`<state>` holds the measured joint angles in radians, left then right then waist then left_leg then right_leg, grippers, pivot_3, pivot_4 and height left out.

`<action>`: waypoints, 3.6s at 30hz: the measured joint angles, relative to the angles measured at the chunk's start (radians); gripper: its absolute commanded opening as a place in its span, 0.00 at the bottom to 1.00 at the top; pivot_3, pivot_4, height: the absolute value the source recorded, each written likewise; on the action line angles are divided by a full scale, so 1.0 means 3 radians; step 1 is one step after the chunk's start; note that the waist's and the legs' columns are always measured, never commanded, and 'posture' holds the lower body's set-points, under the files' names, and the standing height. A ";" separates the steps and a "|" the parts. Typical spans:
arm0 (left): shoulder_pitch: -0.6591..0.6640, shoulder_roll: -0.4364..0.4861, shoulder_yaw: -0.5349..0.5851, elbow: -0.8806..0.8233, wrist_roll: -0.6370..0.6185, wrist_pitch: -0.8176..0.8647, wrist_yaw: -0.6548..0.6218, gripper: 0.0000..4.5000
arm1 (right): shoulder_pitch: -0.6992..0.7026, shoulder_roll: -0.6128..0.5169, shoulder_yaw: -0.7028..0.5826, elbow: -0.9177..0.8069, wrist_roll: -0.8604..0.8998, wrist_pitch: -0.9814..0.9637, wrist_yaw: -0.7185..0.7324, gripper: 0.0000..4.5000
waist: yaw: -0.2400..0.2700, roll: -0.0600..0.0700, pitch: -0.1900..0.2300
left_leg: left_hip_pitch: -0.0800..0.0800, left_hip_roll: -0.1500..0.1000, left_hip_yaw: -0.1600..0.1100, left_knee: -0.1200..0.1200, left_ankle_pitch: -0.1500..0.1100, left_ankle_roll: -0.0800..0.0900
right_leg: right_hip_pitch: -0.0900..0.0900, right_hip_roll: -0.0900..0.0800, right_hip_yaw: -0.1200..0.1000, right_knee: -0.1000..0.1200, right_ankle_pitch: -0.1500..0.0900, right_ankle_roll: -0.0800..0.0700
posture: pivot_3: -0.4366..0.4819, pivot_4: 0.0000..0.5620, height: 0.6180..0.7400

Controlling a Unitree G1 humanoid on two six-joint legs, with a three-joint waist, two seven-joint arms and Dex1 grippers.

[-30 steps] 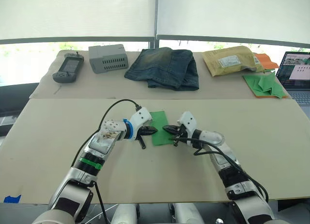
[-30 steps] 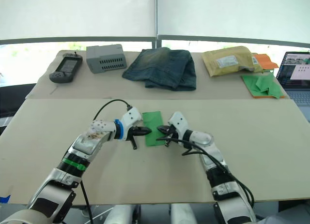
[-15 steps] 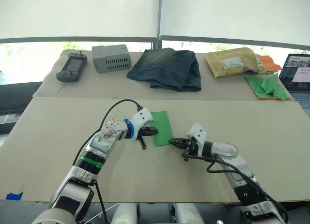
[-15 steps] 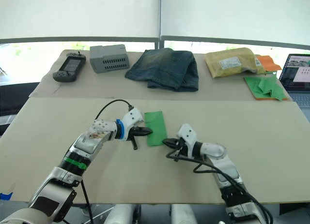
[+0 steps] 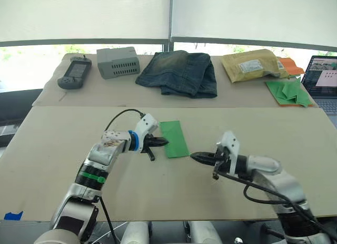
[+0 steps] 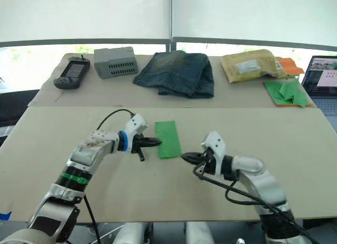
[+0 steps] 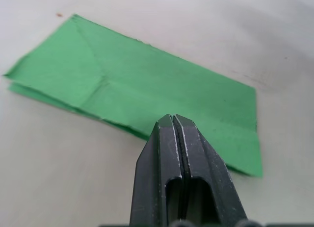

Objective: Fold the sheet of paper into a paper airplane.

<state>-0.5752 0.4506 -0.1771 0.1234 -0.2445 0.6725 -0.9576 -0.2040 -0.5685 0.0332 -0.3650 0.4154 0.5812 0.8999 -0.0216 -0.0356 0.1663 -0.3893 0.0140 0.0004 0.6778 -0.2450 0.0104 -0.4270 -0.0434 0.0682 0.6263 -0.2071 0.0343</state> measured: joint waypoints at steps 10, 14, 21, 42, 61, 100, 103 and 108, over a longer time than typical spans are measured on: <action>0.0332 0.0246 0.0191 -0.0562 -0.0239 0.0310 0.0086 0.00 | -0.0310 0.0063 0.0340 0.0299 -0.0419 -0.0107 -0.0314 0.02 | 0.0008 -0.0001 0.0004 | -0.0002 0.0000 0.0003 -0.0001 0.0000 0.0000 | -0.0002 -0.0002 0.0001 -0.0002 0.0000 0.0000 | 0.48 0.27 0.91; 0.0379 0.0252 0.0252 -0.0600 -0.0254 0.0327 0.0177 0.00 | -0.0382 0.0151 0.0399 0.0355 -0.0474 -0.0163 -0.0369 0.27 | 0.0010 -0.0001 0.0004 | -0.0002 0.0000 0.0002 0.0000 0.0000 0.0000 | -0.0002 -0.0002 0.0001 -0.0002 0.0000 -0.0001 | 0.48 0.27 0.91; 0.0397 0.0110 0.0358 -0.0743 -0.0482 0.0626 0.0369 0.41 | -0.0489 0.0194 0.0489 0.0408 -0.0561 -0.0195 -0.0389 0.82 | 0.0015 -0.0002 0.0005 | -0.0003 0.0000 0.0002 0.0000 0.0000 0.0000 | -0.0002 -0.0002 0.0001 -0.0002 0.0001 -0.0001 | 0.48 0.27 0.91; 0.0127 0.0030 -0.0032 -0.0383 -0.0338 0.0358 0.0360 0.00 | -0.0463 -0.0107 0.0219 -0.0043 -0.0646 0.0044 -0.0538 0.97 | 0.0026 -0.0002 0.0005 | -0.0004 -0.0003 0.0002 0.0001 0.0000 0.0000 | -0.0002 -0.0003 0.0001 -0.0002 0.0001 -0.0001 | 0.48 0.27 0.91; -0.0450 -0.0796 -0.0531 0.0901 0.0144 -0.0498 0.0161 0.00 | -0.0319 -0.0246 -0.0056 -0.0278 -0.0648 0.0347 -0.0830 0.97 | 0.0021 -0.0003 0.0006 | -0.0007 -0.0005 0.0002 0.0002 0.0000 0.0000 | -0.0002 -0.0002 0.0001 -0.0004 0.0001 -0.0001 | 0.48 0.27 0.91; -0.0241 -0.0682 -0.0387 0.0537 0.0372 -0.0361 0.0106 0.00 | -0.0353 0.0127 0.0480 0.0747 -0.1062 -0.0032 -0.1107 0.01 | 0.0009 -0.0002 0.0005 | -0.0001 -0.0003 0.0000 0.0002 0.0000 0.0001 | 0.0005 0.0000 0.0002 -0.0003 0.0001 0.0000 | 0.48 0.27 0.91; -0.0178 -0.0589 -0.0189 0.0214 0.0219 -0.0100 0.0152 0.00 | -0.0362 0.0246 0.0331 0.0743 -0.0967 0.0020 -0.1160 0.01 | 0.0002 -0.0001 0.0006 | -0.0003 -0.0003 0.0000 0.0002 0.0000 0.0001 | 0.0001 0.0000 0.0003 -0.0001 0.0001 0.0000 | 0.48 0.27 0.91; -0.0118 -0.0506 -0.0013 -0.0170 0.0046 0.0151 0.0241 0.00 | -0.0788 0.0342 0.0031 0.0774 -0.0821 0.0317 -0.1288 0.29 | -0.0005 0.0000 0.0007 | -0.0003 -0.0003 0.0000 0.0001 0.0000 0.0001 | 0.0000 -0.0001 0.0004 -0.0001 0.0002 -0.0001 | 0.48 0.27 0.91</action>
<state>-0.6105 0.2988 -0.1810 0.0724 -0.2308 0.7178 -0.8852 -0.4404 -0.4658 0.0424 -0.1328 0.1691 0.6765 0.5136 -0.0231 -0.0355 0.1684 -0.3903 0.0133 0.0005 0.6783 -0.2451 0.0107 -0.4269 -0.0435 0.0693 0.6259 -0.2066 0.0340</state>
